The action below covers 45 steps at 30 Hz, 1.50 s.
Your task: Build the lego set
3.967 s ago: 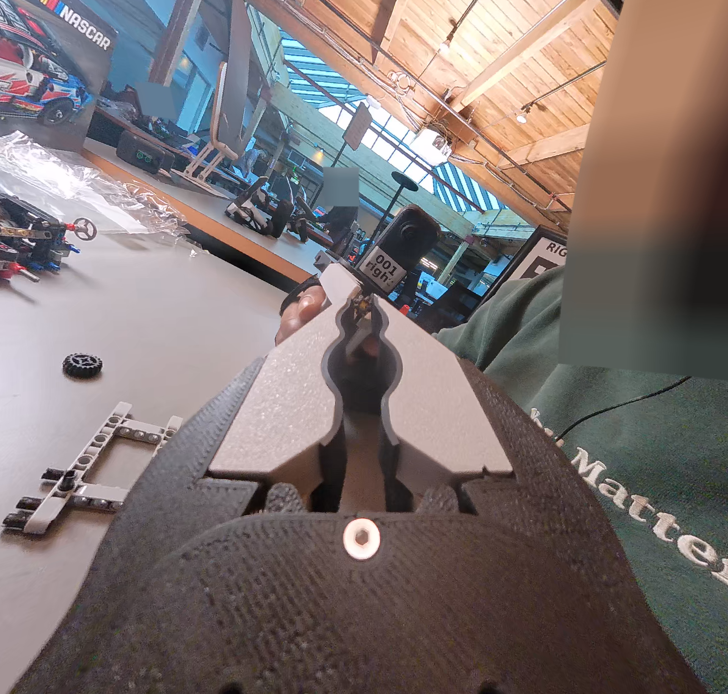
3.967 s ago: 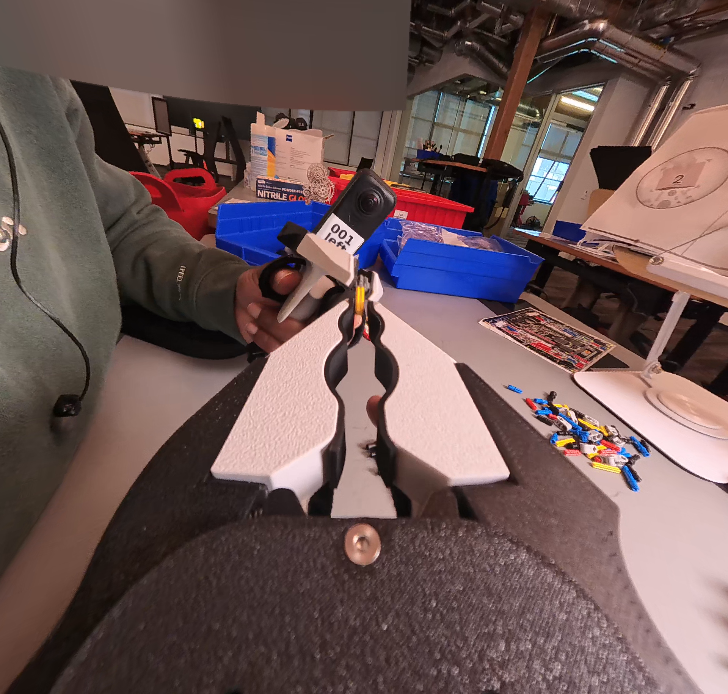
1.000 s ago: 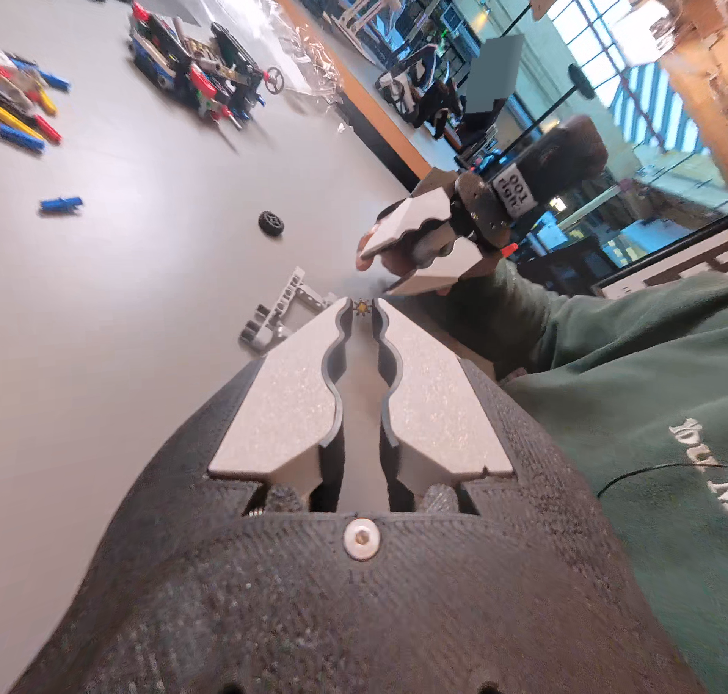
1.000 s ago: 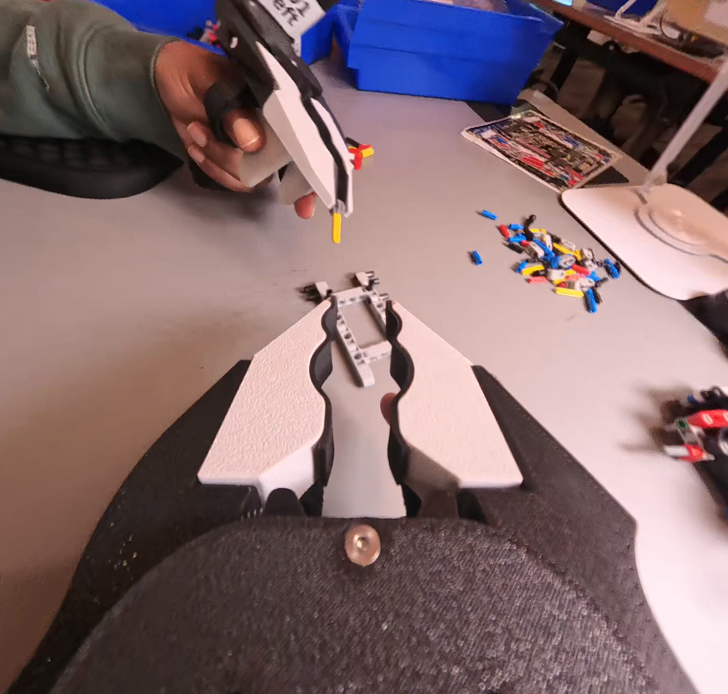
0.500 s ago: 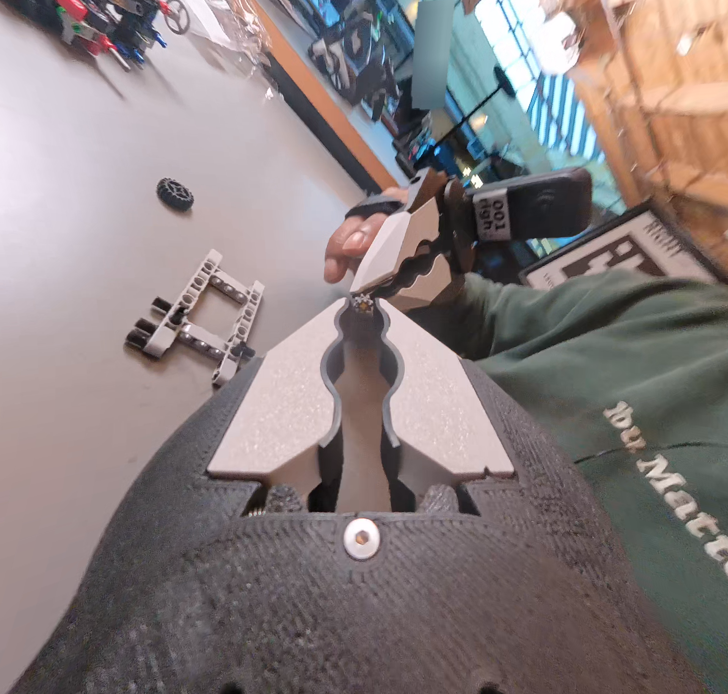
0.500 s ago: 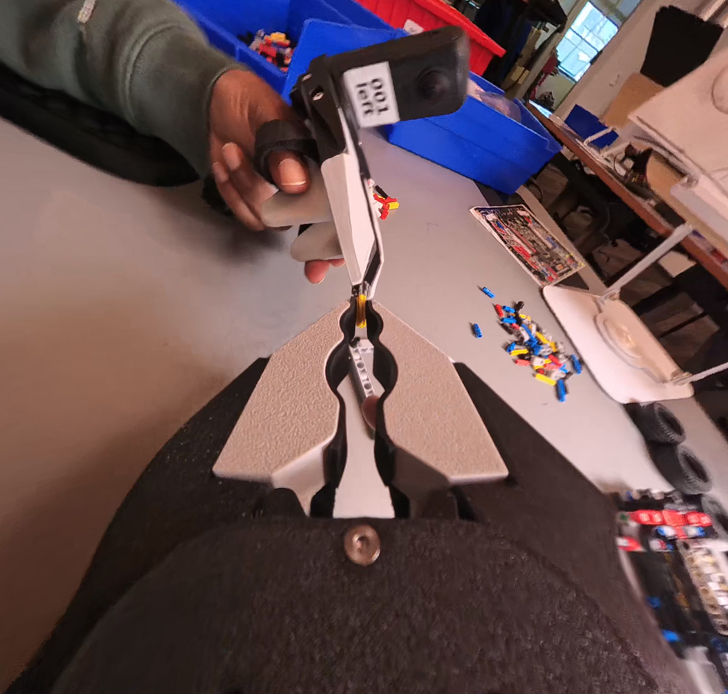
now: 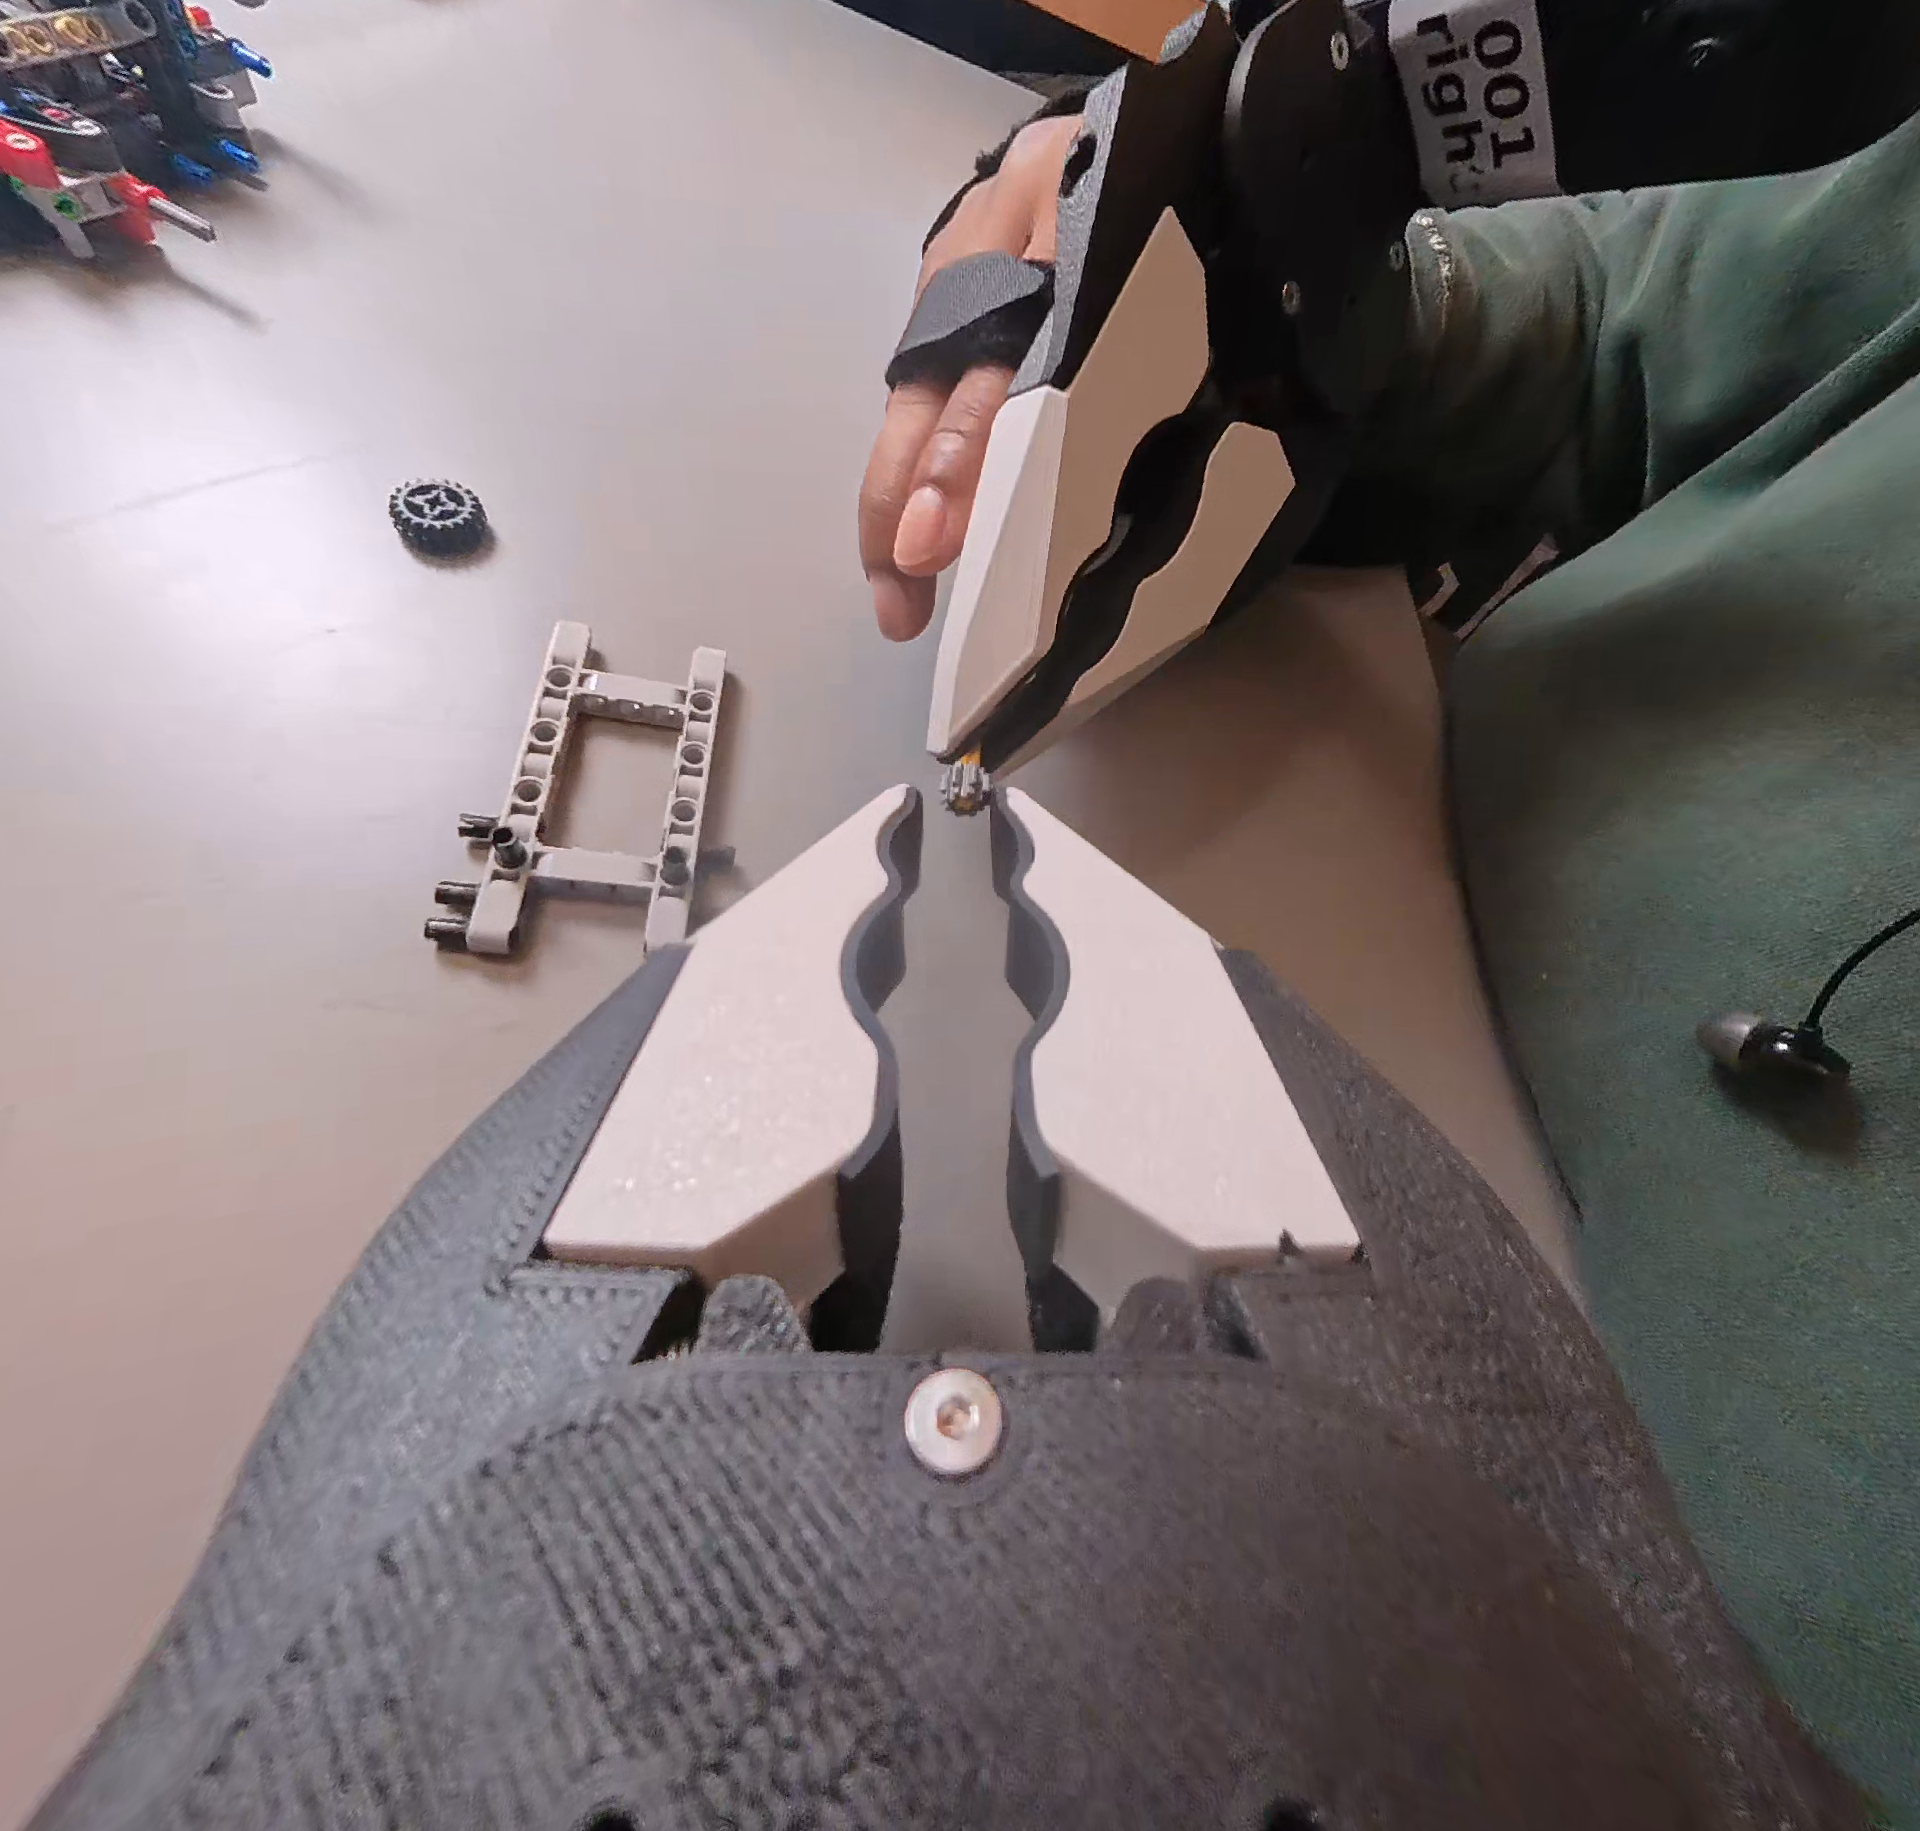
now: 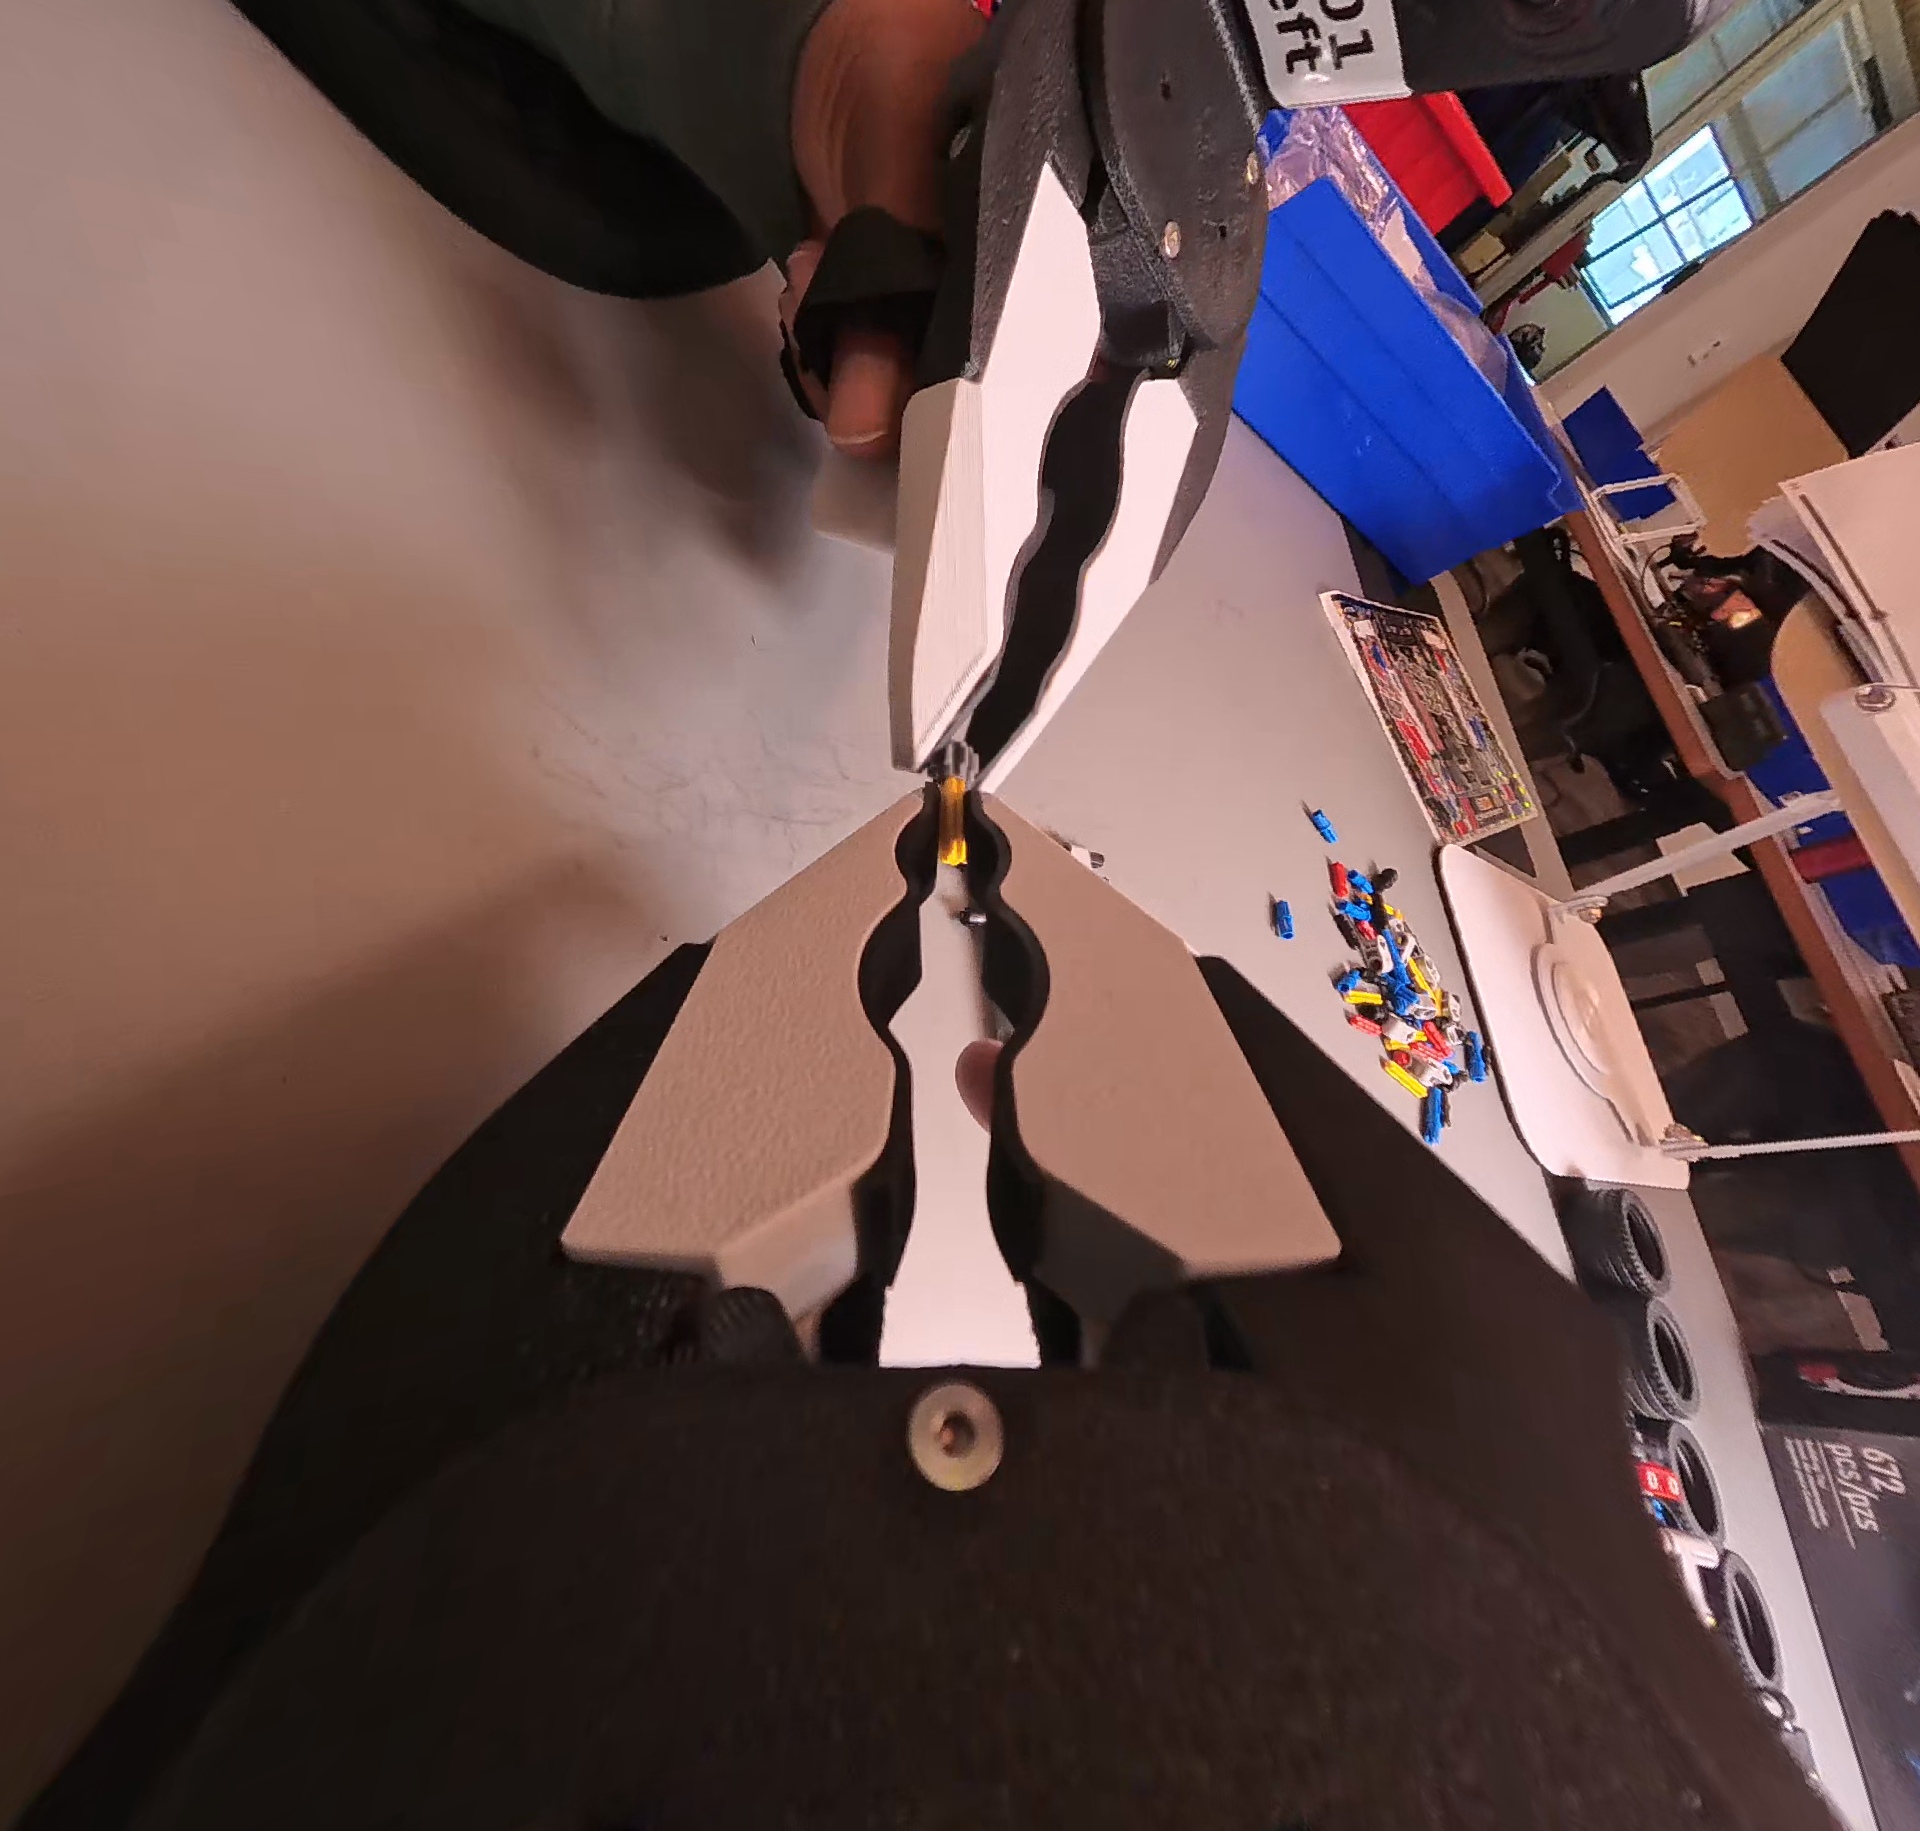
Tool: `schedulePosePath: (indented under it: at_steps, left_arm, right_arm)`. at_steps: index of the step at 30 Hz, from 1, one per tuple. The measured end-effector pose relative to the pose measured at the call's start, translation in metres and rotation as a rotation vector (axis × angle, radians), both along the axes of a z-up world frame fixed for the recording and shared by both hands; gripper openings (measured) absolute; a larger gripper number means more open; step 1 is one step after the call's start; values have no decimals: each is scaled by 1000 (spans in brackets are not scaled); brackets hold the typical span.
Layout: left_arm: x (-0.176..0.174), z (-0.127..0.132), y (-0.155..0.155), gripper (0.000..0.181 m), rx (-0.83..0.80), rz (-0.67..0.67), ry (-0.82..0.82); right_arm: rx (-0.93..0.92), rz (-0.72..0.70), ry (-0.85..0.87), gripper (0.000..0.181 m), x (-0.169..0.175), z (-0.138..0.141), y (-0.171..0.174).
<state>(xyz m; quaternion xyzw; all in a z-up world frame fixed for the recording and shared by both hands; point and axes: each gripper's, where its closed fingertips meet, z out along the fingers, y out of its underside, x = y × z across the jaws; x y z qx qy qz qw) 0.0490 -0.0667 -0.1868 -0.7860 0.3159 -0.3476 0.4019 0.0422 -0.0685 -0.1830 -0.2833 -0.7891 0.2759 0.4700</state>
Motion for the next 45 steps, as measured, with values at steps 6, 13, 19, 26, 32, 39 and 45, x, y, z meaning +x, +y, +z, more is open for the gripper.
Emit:
schedulePosePath:
  at_steps: [6,13,19,26,32,39,45]
  left_arm:
    - [0,0,-3,7,0,-14,13]
    - [0,1,-7,7,6,-37,22]
    - [0,0,-8,0,-7,-43,-2]
    - [1,-1,-8,0,-4,-42,-2]
    - [-1,4,-5,13,-19,-25,-54]
    - [1,1,-8,6,-8,-41,-14]
    - [-15,-5,1,6,41,13,91]
  right_arm:
    - [-11,3,8,2,-1,-1,-1]
    - [-47,20,13,3,-1,0,-4]
    - [-61,18,21,3,0,2,-3]
    - [-68,21,23,3,0,2,-3]
    - [-66,23,16,3,1,0,-3]
    - [-57,24,11,3,1,-2,-4]
    - [-67,-38,-20,8,-1,-9,8]
